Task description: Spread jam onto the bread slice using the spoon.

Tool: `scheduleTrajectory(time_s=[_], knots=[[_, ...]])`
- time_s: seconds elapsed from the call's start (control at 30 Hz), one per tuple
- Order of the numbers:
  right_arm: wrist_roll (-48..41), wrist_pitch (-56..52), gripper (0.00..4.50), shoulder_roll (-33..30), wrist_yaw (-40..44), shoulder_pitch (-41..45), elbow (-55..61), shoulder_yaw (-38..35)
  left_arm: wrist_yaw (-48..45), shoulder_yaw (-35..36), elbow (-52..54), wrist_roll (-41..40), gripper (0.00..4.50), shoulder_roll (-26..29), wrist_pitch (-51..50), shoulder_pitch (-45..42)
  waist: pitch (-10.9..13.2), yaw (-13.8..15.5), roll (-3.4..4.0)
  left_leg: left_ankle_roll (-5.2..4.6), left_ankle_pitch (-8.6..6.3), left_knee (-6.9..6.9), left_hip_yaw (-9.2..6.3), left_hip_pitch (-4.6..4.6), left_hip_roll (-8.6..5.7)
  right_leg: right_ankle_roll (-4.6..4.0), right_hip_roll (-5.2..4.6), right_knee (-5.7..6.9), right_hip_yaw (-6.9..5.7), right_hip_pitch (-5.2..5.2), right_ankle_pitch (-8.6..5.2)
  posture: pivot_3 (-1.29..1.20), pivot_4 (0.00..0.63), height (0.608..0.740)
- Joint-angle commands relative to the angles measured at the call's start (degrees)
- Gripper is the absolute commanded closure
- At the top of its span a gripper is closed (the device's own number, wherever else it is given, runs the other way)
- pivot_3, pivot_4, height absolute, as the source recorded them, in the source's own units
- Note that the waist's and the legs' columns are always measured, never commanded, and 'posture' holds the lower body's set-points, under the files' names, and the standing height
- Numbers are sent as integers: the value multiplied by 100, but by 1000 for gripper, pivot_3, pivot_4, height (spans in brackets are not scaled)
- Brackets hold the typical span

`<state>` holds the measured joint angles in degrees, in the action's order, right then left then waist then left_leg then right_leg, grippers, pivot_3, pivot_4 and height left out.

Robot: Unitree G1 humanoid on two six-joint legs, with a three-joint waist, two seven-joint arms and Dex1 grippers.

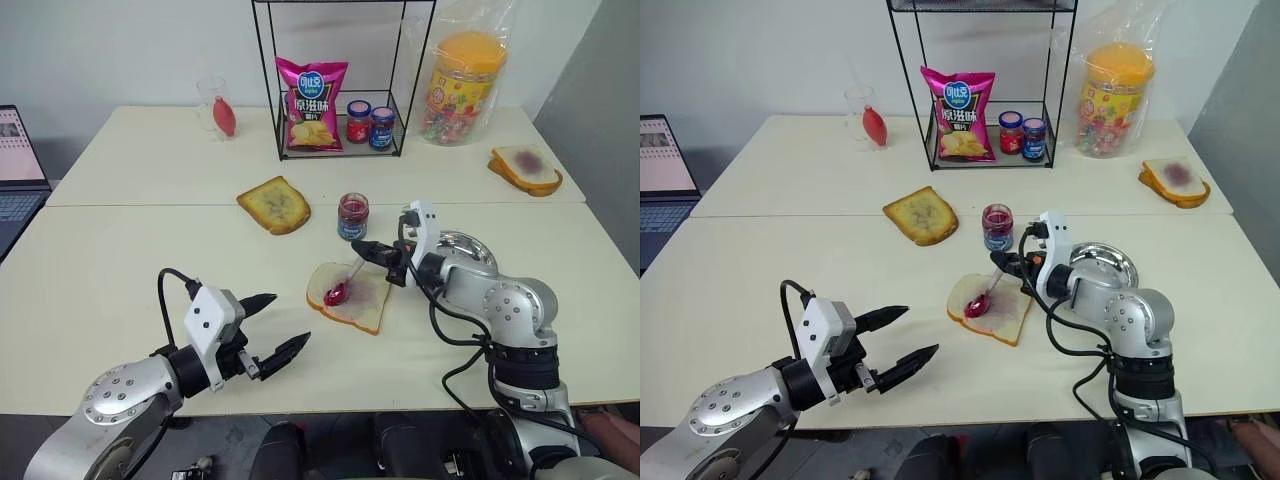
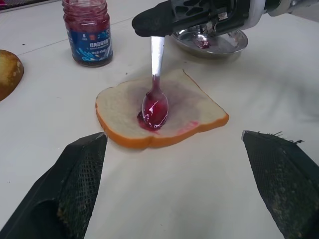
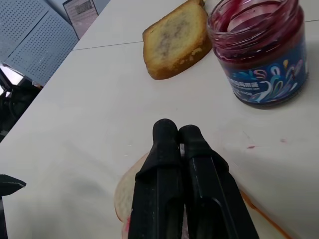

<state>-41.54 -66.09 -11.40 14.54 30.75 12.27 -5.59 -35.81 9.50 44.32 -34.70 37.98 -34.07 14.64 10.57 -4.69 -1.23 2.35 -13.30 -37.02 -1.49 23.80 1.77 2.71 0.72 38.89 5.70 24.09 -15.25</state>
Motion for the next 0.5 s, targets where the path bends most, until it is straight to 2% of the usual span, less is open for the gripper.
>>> scheduleTrajectory(time_s=[0.03,0.5], knots=[[224,165,4474,-246,-86,-22,47,-143,-104,-21,-7,52,0,34,179,-83,0,6,-1,0,0,0,0,0,-1,0,0,0,0,0,0,0,150,740],[323,513,4474,-690,79,426,-182,-92,-164,-53,-71,46,0,83,126,-229,-1,7,-1,0,0,-2,1,0,-2,2,-1,-1,2,-1,1,0,150,740]])
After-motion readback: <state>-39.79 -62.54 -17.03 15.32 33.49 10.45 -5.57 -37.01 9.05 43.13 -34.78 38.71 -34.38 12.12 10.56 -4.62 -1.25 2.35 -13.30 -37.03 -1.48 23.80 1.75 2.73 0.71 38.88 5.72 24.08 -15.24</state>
